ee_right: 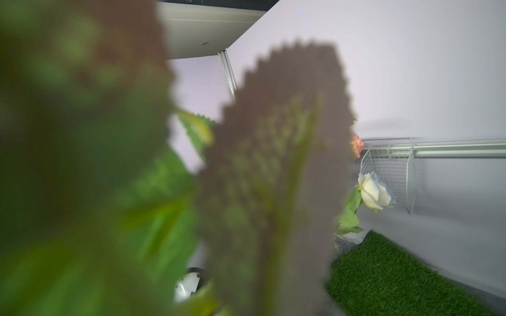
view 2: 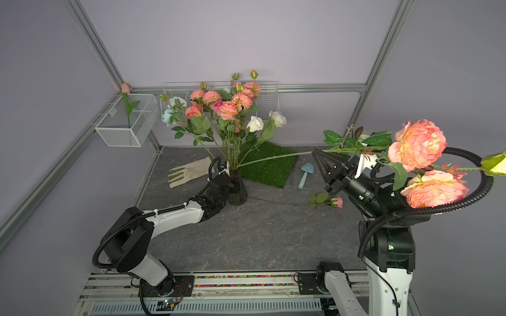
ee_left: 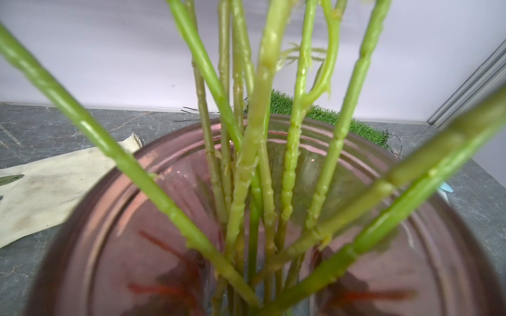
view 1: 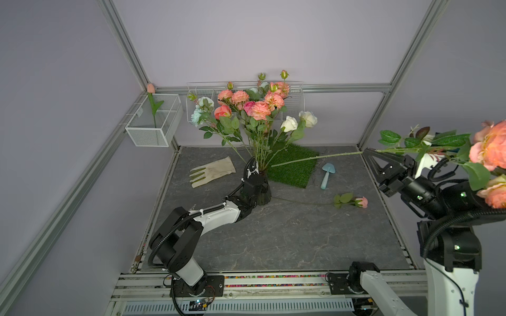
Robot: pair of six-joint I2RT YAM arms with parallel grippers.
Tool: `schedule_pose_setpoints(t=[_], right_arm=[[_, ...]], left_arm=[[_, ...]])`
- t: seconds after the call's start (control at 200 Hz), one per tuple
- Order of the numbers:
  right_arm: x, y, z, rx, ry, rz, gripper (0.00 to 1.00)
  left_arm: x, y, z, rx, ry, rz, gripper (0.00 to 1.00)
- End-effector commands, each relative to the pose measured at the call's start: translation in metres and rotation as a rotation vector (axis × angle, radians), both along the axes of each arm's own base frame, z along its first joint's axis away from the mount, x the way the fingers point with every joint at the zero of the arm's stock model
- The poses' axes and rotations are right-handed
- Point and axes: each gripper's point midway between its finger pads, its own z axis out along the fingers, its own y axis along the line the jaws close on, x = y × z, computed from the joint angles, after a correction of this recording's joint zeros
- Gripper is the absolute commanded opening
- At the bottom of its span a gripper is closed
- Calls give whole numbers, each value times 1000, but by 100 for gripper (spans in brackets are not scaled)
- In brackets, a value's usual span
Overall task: Pick out pink flowers from the vase
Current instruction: Place the flower at the center of the board.
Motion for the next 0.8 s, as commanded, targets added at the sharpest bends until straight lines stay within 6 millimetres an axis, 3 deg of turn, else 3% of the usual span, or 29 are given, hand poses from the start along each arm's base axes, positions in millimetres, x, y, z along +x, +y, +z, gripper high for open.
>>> schedule_pose_setpoints(t=[0.0,0.17,0.32,0.405,0.66,0.78,0.795], right_arm=[[-14,4,-40,-22,148,23,6],[-1,-6,-103,-39,374,-62,6],[38,-33,-170,4,607,-257,6],[58,-36,-201,27,699,-273,6],[132,-35,-259,128,838,-255,6],[165,-49,-293,156,904,-344,7],[165,-51,-308,161,937,-361,8]], left_arm=[[-20,-2,-62,111,186,-65,0],[-19,-4,-61,113,183,-74,0],[-18,-5,-59,110,176,-73,0],[-18,-4,-57,110,175,-70,0],[-17,0,-55,109,176,-35,0],[-19,-1,-54,116,163,-35,0],[-19,-2,-54,120,161,-35,0]])
